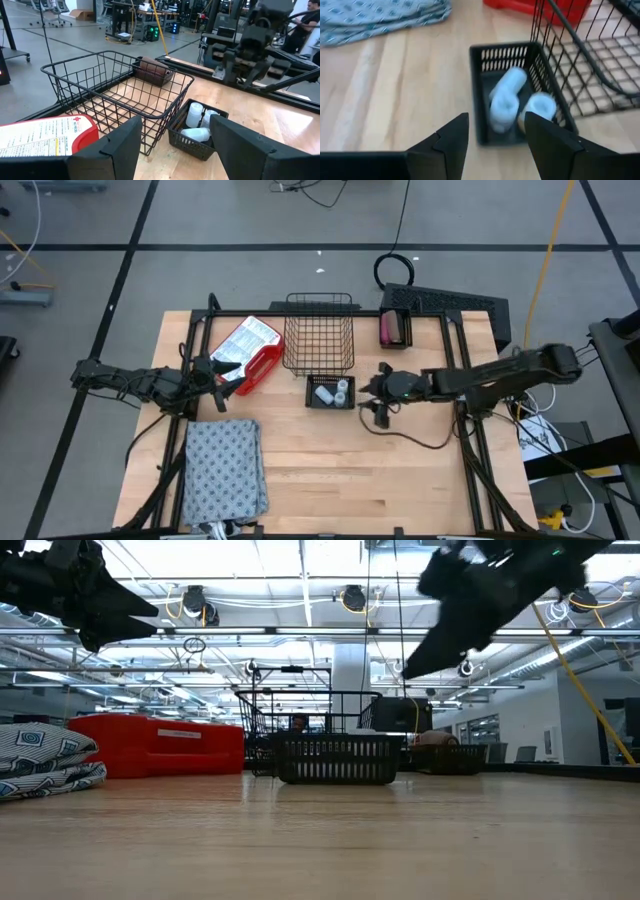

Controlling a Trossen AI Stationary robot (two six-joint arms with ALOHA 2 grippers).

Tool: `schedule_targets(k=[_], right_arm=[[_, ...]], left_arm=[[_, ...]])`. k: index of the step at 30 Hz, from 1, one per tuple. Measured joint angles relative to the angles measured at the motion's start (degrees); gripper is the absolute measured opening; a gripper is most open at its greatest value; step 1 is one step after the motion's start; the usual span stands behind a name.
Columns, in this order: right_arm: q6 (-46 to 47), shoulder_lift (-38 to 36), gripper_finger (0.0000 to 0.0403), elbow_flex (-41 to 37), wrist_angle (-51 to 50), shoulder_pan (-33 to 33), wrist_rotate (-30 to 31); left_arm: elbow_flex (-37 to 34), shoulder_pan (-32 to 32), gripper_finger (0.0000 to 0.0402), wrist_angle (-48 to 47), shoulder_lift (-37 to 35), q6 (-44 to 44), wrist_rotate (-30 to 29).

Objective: Pick & place medical supplies in basket/bin
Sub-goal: Put the blue patient gown into the black wire basket

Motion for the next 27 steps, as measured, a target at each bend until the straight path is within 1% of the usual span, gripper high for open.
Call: schedule_targets(k=[2, 5, 12, 15, 19, 22, 27], right_arm=[[1.2, -4.0, 0.0175, -1.4, -2.7, 1.5, 0.0], [2.2, -9.9, 0.0169, -5.1, -1.4, 3.5, 0.0], [1.5, -22.2, 0.0162, -16.4, 10.3, 5.7, 0.0], [-0.4, -27.7, 0.0164, -20.1, 12.7, 5.7, -1.3], [-0.6, -34.7, 0.0163, -23.8, 15.0, 5.7, -1.4], [-0.6, -38.8, 0.0160, -26.1, 16.3, 5.7, -1.4], [0.2, -42.9, 0.0159, -29.1, 17.4, 5.7, -1.4]], left_arm=[[0.0, 0.0, 0.0244, 0.0, 0.0, 0.0, 0.0], [0.0, 0.0, 0.0244, 0.0, 0.0, 0.0, 0.0], [0.0, 0.0, 0.0244, 0.0, 0.0, 0.0, 0.0], [0.0, 0.0, 0.0244, 0.0, 0.0, 0.0, 0.0], [0.0, 0.0, 0.0244, 1.1, 0.0, -0.3, 0.0], [0.0, 0.0, 0.0244, 2.9, 0.0, -0.8, 0.1], [0.0, 0.0, 0.0244, 7.9, 0.0, -5.6, 0.1]])
